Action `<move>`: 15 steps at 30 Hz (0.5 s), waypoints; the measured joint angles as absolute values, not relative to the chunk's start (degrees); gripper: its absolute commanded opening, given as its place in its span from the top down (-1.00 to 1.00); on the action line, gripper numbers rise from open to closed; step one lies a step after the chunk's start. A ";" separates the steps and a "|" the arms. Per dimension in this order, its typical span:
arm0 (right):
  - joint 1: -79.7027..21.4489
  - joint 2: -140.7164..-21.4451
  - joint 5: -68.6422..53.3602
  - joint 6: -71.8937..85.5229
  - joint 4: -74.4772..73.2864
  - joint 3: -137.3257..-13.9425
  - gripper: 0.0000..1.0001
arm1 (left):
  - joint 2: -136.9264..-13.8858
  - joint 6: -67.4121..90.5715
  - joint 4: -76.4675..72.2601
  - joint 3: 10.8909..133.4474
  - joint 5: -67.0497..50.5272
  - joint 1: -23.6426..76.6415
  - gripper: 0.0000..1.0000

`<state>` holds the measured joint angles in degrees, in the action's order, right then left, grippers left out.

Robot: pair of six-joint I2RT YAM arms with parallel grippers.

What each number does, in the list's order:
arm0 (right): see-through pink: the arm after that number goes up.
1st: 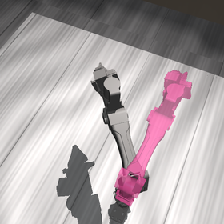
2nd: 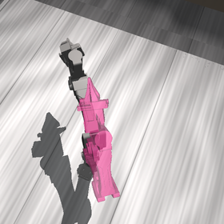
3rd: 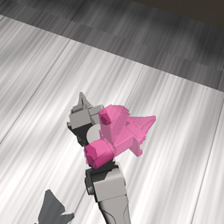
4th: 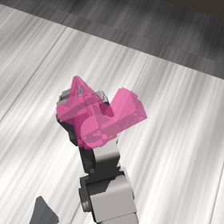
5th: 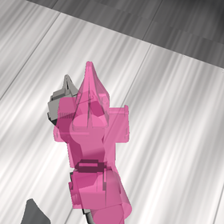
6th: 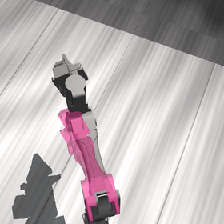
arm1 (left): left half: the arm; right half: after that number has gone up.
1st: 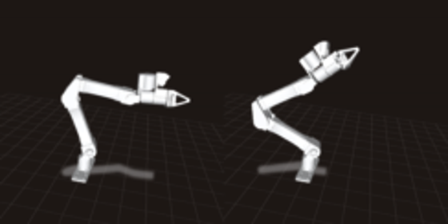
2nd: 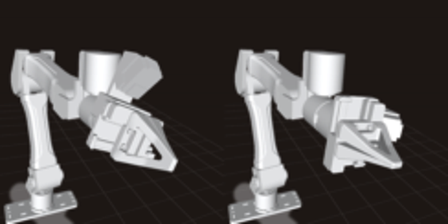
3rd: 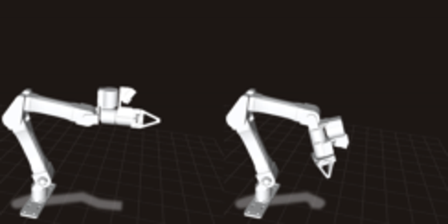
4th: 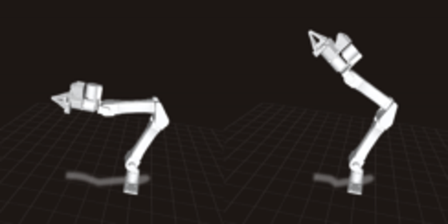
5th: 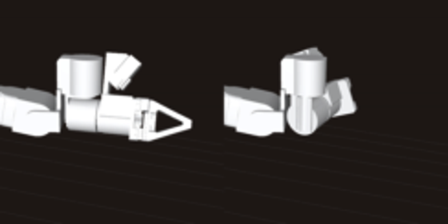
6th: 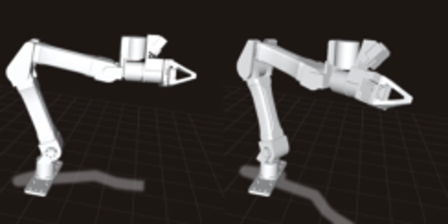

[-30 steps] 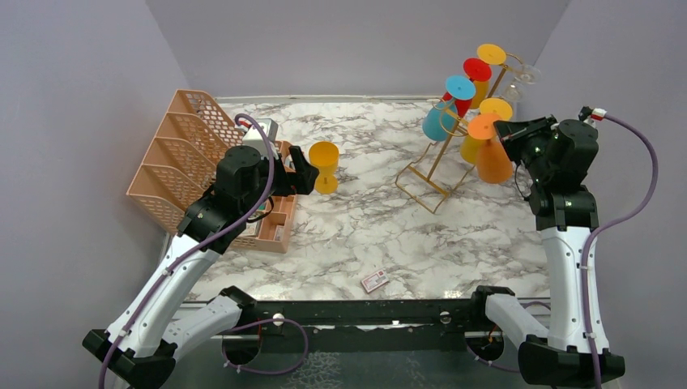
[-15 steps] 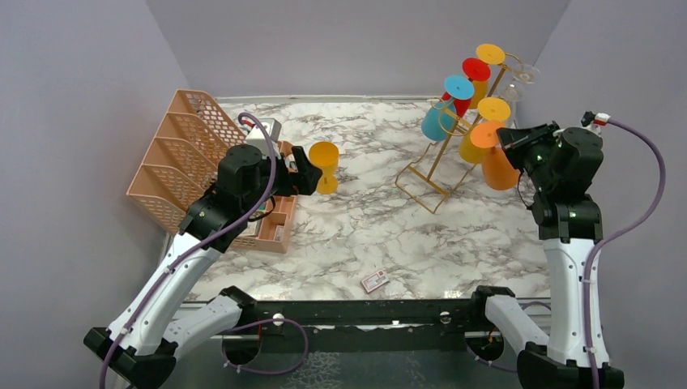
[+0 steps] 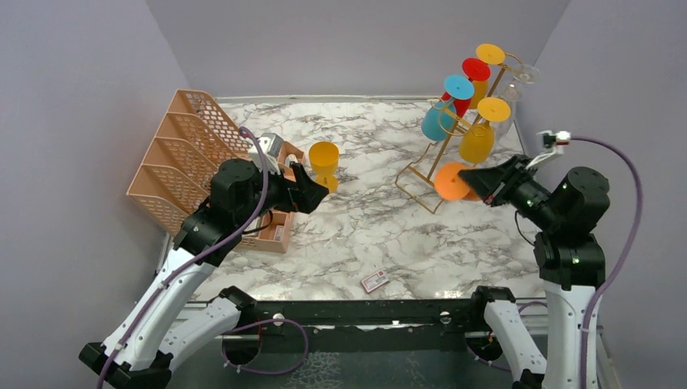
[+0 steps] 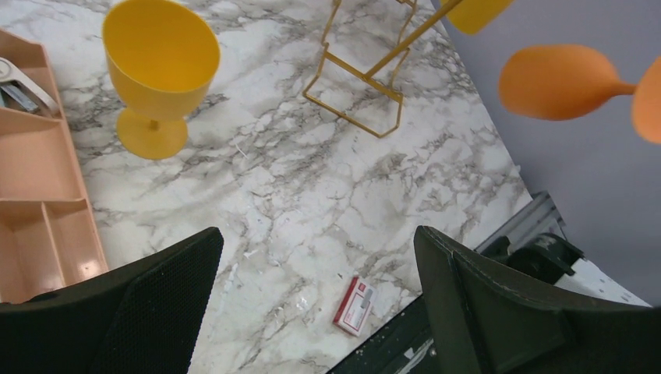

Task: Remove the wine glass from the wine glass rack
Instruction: Place the wine glass at the center of the board.

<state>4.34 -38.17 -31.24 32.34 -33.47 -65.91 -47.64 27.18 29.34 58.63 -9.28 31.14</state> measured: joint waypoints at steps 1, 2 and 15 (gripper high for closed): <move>4.01 -38.41 -36.29 31.44 -33.34 -64.40 0.98 | -47.00 27.49 29.26 57.98 -10.09 31.14 -0.98; 3.66 -38.65 -40.53 30.72 -33.54 -63.05 0.98 | -45.98 28.01 28.80 56.82 -11.20 31.14 -0.98; -0.73 -41.93 -63.40 19.07 -39.64 -57.01 0.98 | -40.64 37.80 14.15 40.56 -27.22 31.14 -0.91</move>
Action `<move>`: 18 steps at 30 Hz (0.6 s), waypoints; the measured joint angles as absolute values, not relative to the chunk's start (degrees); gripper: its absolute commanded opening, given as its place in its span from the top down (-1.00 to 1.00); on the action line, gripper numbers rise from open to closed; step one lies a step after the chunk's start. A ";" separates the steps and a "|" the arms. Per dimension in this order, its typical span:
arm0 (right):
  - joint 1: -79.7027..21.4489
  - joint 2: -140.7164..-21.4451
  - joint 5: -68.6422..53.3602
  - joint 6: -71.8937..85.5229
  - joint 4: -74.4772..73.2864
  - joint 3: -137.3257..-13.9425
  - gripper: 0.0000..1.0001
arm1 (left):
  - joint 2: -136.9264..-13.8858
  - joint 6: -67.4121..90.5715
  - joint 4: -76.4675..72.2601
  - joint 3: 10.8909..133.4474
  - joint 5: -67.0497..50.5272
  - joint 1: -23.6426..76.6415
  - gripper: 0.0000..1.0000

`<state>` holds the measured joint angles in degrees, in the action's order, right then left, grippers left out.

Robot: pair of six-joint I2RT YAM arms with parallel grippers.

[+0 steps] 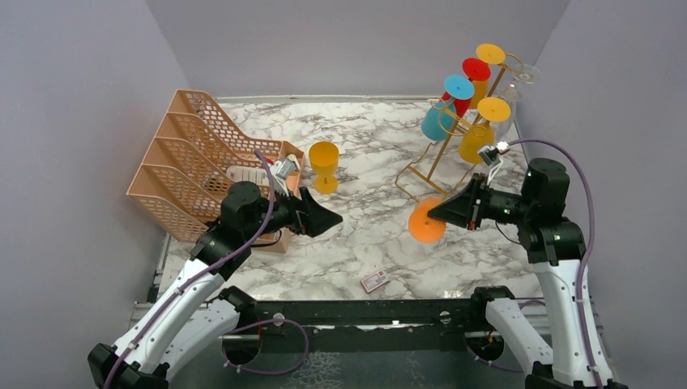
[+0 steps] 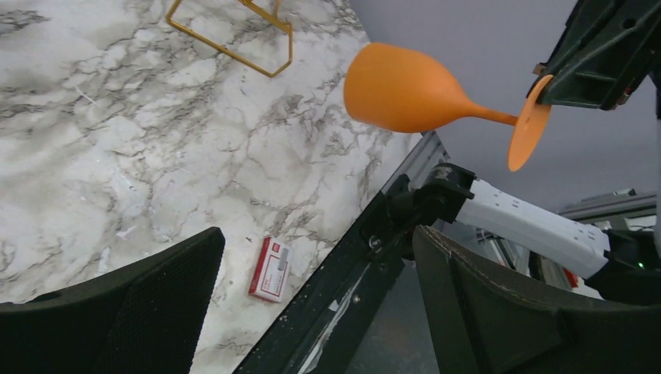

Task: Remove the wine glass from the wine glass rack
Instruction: Place the wine glass at the center of the board.

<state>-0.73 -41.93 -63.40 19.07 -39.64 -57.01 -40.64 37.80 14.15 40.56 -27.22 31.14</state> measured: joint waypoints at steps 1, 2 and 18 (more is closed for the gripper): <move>-1.98 -42.81 -63.09 18.31 -39.83 -57.19 0.98 | -40.86 38.61 12.51 39.66 -28.14 31.14 -0.91; -3.62 -43.51 -62.57 18.02 -39.81 -57.36 0.98 | -41.08 39.38 10.96 38.92 -28.97 31.14 -0.91; -54.30 -60.82 -20.75 21.45 -26.87 -58.85 0.98 | -42.06 43.46 -0.14 37.30 -32.36 32.01 -0.69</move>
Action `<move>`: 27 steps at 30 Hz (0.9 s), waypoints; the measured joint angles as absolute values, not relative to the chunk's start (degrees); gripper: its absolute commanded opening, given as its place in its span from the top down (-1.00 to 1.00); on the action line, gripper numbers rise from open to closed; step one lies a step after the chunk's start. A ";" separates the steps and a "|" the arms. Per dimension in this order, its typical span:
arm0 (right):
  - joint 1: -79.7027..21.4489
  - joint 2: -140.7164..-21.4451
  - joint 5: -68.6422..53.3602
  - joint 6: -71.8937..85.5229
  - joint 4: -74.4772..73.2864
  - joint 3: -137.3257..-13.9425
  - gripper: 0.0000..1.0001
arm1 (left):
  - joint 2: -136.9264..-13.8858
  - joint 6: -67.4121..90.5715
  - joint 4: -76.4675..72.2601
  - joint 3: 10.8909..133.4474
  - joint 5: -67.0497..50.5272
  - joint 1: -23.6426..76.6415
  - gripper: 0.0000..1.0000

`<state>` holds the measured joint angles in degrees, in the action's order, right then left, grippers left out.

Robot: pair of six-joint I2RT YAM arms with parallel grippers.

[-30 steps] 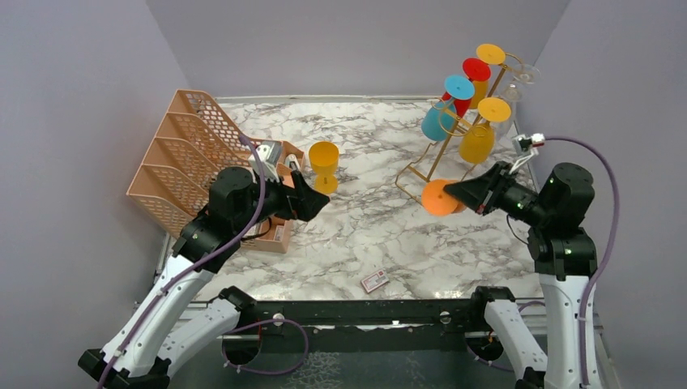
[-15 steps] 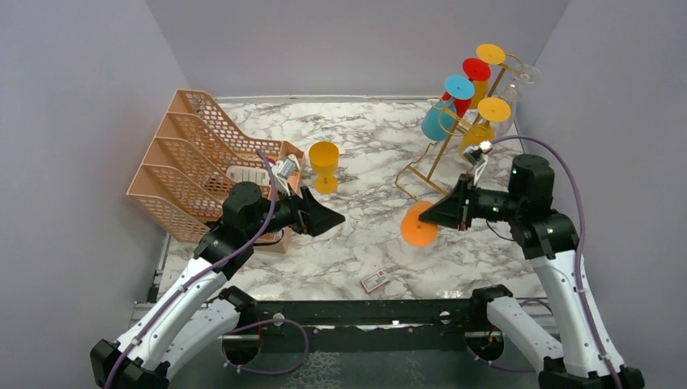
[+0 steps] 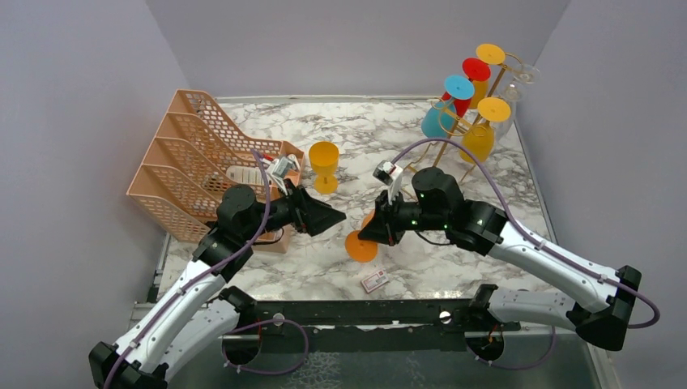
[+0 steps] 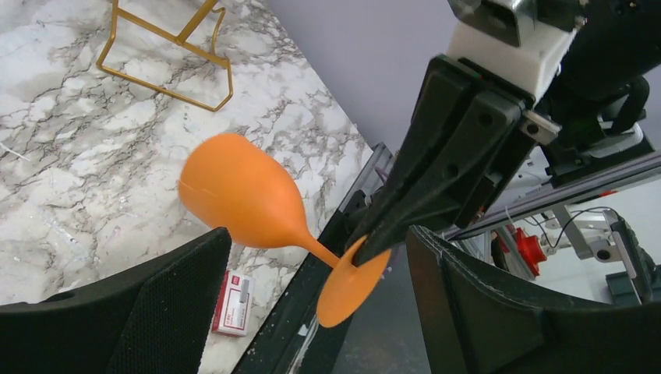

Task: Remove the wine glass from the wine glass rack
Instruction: Place the wine glass at the center of the board.

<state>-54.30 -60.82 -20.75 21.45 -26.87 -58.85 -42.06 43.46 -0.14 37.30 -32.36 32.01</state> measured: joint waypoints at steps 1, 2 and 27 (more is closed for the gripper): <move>-54.30 -61.08 -19.92 21.43 -25.47 -58.81 0.98 | -40.95 43.20 -0.01 37.08 -32.36 32.01 -0.66; -54.30 -61.17 -19.35 21.41 -23.86 -58.63 0.98 | -40.05 43.00 0.08 36.77 -32.47 32.01 -0.64; -54.65 -55.75 -16.21 29.06 5.08 -44.77 0.98 | -40.16 43.92 -13.54 30.09 -43.24 32.01 0.74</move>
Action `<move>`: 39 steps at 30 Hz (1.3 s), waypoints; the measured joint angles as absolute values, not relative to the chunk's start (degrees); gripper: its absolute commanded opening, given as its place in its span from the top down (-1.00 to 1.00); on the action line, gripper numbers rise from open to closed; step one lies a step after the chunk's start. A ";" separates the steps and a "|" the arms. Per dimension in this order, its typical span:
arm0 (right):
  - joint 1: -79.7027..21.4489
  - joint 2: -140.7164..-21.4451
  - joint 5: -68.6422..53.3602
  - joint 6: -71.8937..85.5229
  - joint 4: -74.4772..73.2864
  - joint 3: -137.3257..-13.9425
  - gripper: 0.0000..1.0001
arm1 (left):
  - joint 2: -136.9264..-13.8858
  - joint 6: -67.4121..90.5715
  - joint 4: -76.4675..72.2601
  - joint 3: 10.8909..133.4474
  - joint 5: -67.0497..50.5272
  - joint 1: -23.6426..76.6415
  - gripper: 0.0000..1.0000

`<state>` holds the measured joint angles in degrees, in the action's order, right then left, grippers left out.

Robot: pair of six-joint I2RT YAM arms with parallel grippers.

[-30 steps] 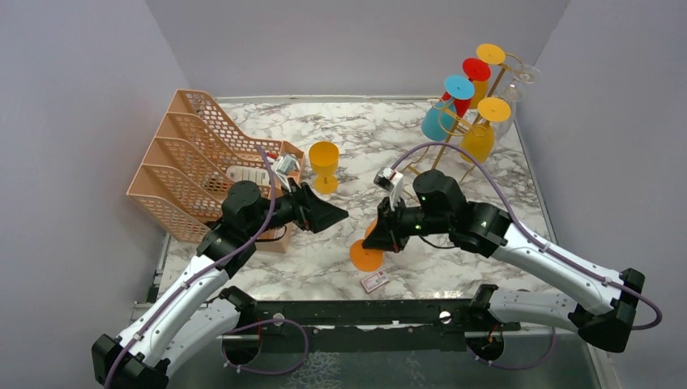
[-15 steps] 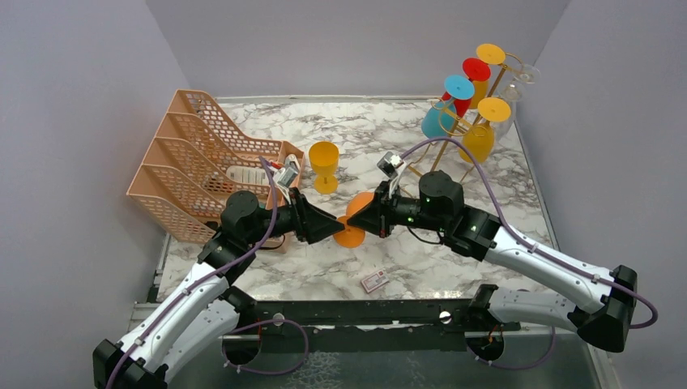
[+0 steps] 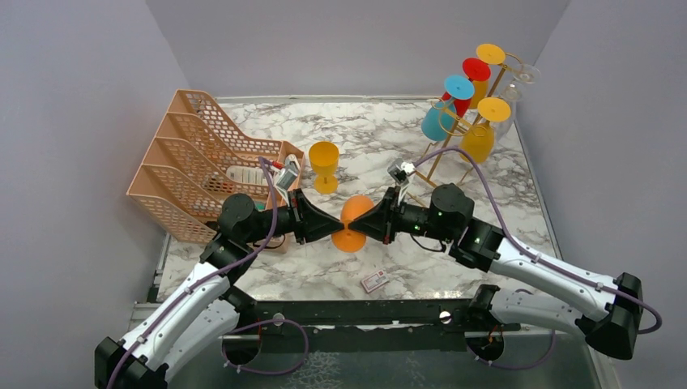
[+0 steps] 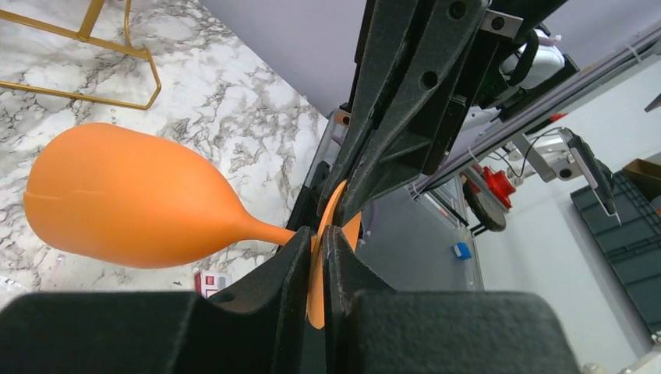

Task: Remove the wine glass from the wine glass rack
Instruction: Place the wine glass at the center of the board.

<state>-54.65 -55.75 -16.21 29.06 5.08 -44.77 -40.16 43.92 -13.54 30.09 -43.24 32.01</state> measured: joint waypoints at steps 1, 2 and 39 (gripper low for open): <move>-54.70 -55.57 -16.21 29.12 5.39 -44.58 0.98 | -40.32 43.86 -14.02 30.09 -44.07 32.01 0.83; -54.74 -55.37 -16.23 29.17 5.65 -44.29 0.98 | -40.45 43.70 -14.26 30.09 -44.66 31.99 1.00; -54.68 -57.78 -28.21 24.03 12.40 -41.58 0.81 | -38.98 28.75 -6.57 37.78 -45.91 32.01 1.00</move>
<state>-54.68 -57.78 -28.21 24.03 12.40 -41.58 -38.98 28.75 -6.57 37.78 -45.91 32.01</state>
